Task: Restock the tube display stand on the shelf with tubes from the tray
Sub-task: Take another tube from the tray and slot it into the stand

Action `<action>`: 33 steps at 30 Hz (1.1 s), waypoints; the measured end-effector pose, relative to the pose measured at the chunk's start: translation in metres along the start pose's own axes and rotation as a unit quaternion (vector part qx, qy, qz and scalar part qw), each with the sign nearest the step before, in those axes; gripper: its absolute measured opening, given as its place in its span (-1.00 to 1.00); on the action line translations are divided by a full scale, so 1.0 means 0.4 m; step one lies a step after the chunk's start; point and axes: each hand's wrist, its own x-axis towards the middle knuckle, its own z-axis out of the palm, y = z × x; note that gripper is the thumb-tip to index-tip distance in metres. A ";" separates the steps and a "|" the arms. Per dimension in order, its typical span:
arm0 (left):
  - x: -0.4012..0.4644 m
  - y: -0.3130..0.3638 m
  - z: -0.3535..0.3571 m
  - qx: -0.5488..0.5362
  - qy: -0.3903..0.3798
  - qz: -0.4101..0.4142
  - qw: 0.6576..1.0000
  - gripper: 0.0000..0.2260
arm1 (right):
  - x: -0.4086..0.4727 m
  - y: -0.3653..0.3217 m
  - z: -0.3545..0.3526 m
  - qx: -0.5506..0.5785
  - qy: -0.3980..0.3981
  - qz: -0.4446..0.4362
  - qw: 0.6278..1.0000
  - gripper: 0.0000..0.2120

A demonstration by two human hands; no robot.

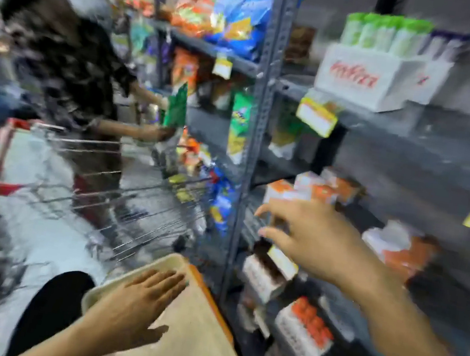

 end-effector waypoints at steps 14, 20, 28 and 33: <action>-0.511 -0.062 0.354 -0.091 -0.179 -0.241 0.950 -0.78 | 0.074 -0.294 0.987 0.112 -0.415 -0.021 0.903 -0.61; -0.527 -0.078 0.392 -0.118 -0.162 -0.224 0.954 -0.70 | 0.024 -0.347 1.163 0.095 -0.484 -0.018 0.870 -0.42; -0.541 -0.078 0.408 -0.130 -0.159 -0.233 0.951 -0.69 | 0.041 -0.359 1.188 0.101 -0.395 0.001 0.913 -0.72; -0.529 -0.076 0.389 -0.123 -0.175 -0.233 0.949 -0.73 | 0.075 -0.324 1.113 0.148 -0.393 0.028 0.907 -0.67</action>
